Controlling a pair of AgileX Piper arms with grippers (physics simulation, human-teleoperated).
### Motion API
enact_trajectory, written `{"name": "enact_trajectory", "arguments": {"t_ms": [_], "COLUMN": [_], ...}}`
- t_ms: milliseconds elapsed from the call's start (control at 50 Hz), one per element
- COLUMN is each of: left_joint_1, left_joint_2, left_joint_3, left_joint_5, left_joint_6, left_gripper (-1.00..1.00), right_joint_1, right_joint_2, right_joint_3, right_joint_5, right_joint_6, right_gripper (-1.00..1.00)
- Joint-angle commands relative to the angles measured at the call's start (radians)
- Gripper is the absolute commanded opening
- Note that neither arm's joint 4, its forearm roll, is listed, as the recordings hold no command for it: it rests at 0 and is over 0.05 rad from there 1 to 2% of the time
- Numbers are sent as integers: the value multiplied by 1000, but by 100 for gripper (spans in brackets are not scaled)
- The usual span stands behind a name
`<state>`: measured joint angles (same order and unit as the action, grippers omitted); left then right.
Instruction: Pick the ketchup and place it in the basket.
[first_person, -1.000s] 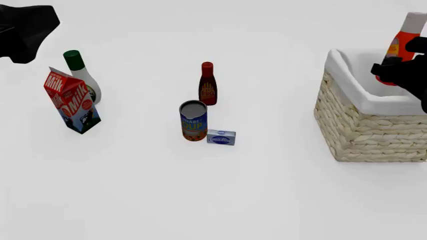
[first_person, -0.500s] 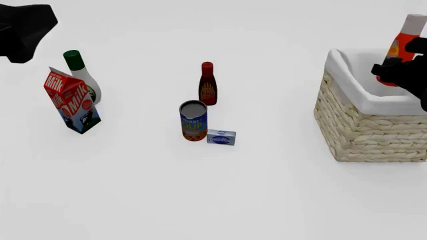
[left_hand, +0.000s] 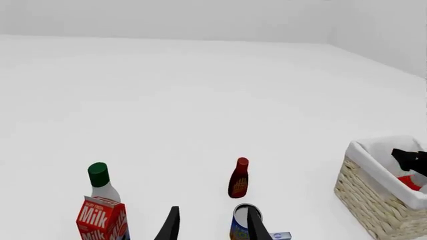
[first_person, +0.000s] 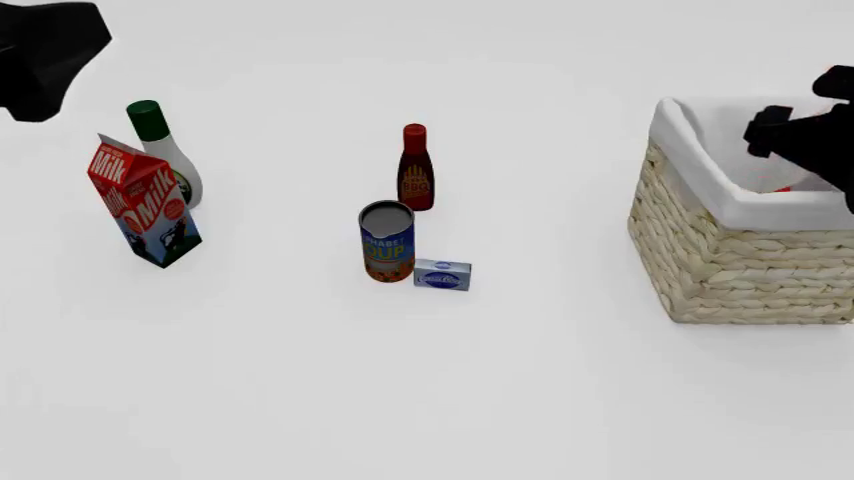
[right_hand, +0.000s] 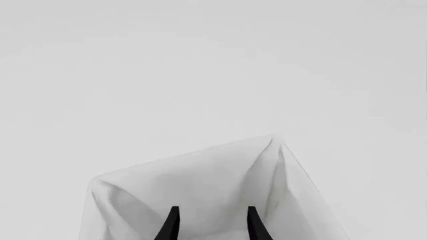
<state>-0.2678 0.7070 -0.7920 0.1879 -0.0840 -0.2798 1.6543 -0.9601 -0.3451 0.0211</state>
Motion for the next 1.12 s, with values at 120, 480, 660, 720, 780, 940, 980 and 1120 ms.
{"name": "enact_trajectory", "arguments": {"t_ms": [120,480,660,720,780,940,980,1120], "left_joint_1": [-4,-3,-3,-2,-7,-10,-6,-12], "left_joint_2": [-7,-18,-22,-23,-26,-34,-33,-45], "left_joint_3": [0,4,9,11,12,16,22,23], "left_joint_5": [3,5,-3,-5,-5,-12,-17,-15], "left_joint_6": [-5,-13,-22,-29,-32,-46,-50,-60], "left_gripper": [100,100,100,100,100,100,100,100], "right_joint_1": [51,147,185,203,220,240,239,242], "right_joint_2": [-182,-396,-501,-547,-579,-699,-734,-805], "right_joint_3": [-4,-18,24,65,88,169,200,283], "right_joint_5": [84,194,207,197,199,212,205,183], "right_joint_6": [-21,-50,-64,-99,-81,-97,-92,-90], "right_gripper": [100,100,100,100,100,100,100,100]}}
